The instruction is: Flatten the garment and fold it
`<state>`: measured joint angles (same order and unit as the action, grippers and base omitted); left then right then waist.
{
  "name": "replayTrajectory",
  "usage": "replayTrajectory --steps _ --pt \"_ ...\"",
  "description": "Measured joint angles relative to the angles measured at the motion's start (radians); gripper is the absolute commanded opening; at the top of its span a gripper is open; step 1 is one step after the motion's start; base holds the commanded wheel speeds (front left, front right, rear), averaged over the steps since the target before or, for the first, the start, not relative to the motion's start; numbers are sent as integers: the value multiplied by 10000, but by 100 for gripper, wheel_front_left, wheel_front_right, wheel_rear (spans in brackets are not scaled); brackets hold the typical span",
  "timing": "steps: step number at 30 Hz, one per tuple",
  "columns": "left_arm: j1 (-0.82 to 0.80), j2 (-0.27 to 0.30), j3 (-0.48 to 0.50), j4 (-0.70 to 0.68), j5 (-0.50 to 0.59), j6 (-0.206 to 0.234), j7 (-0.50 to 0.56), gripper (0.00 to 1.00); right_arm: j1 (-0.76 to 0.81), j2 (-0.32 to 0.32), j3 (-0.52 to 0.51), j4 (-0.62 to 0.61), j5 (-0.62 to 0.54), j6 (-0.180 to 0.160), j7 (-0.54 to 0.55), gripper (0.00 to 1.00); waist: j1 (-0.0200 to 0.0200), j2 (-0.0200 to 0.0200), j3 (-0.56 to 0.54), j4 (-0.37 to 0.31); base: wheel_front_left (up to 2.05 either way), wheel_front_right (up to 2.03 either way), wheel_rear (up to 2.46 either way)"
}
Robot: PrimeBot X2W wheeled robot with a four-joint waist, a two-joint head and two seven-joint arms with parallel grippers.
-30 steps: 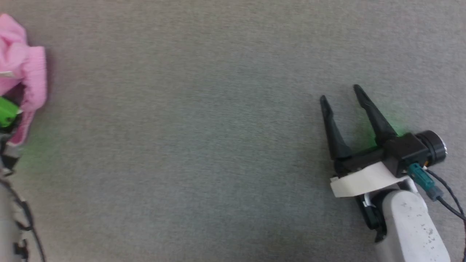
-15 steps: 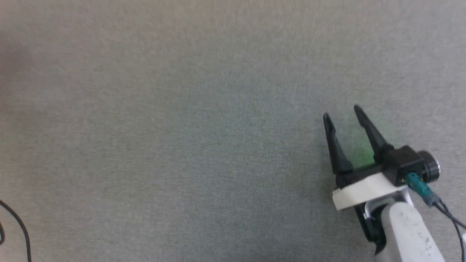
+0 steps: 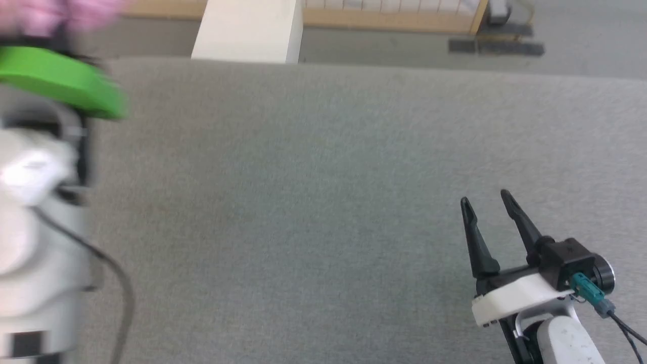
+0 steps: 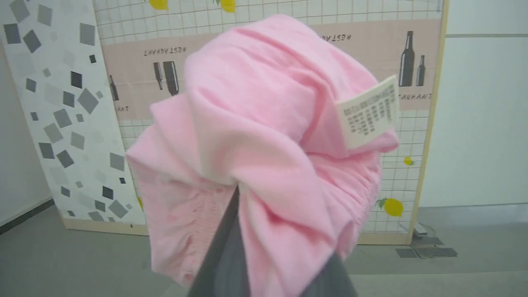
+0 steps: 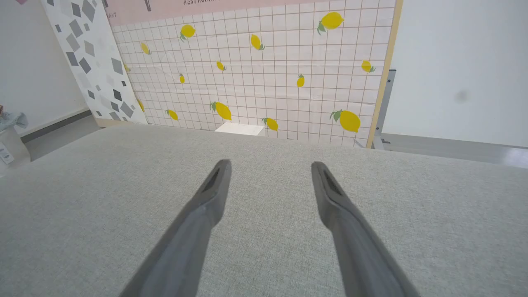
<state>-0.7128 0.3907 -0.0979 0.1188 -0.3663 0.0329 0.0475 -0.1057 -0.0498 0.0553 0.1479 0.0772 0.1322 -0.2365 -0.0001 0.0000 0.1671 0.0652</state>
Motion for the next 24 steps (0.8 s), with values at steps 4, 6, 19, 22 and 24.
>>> replayTrajectory --steps 4,6,19,22,24 --pt "67 -1175 -1024 31 -602 -410 433 0 179 0 23 -58 31 0 81 100 0 0 -476 -280 0 0 0" --pt "198 -1659 -1417 186 -859 -493 640 0 255 4 31 -96 36 0 121 100 -1 0 -602 -457 0 0 0" --pt "2224 -3047 -3632 3856 -2529 -974 4667 91 394 -4 8 -384 48 0 337 100 0 0 -862 -1850 0 0 0" --pt "2443 -3060 -3783 4303 -2704 -813 5373 100 419 -6 13 -395 50 0 337 100 0 0 -814 -1964 0 0 0" --pt "2468 -3064 -3749 4295 -2821 -731 5461 100 456 -4 12 -389 50 0 339 100 0 1 -790 -1939 0 0 0"
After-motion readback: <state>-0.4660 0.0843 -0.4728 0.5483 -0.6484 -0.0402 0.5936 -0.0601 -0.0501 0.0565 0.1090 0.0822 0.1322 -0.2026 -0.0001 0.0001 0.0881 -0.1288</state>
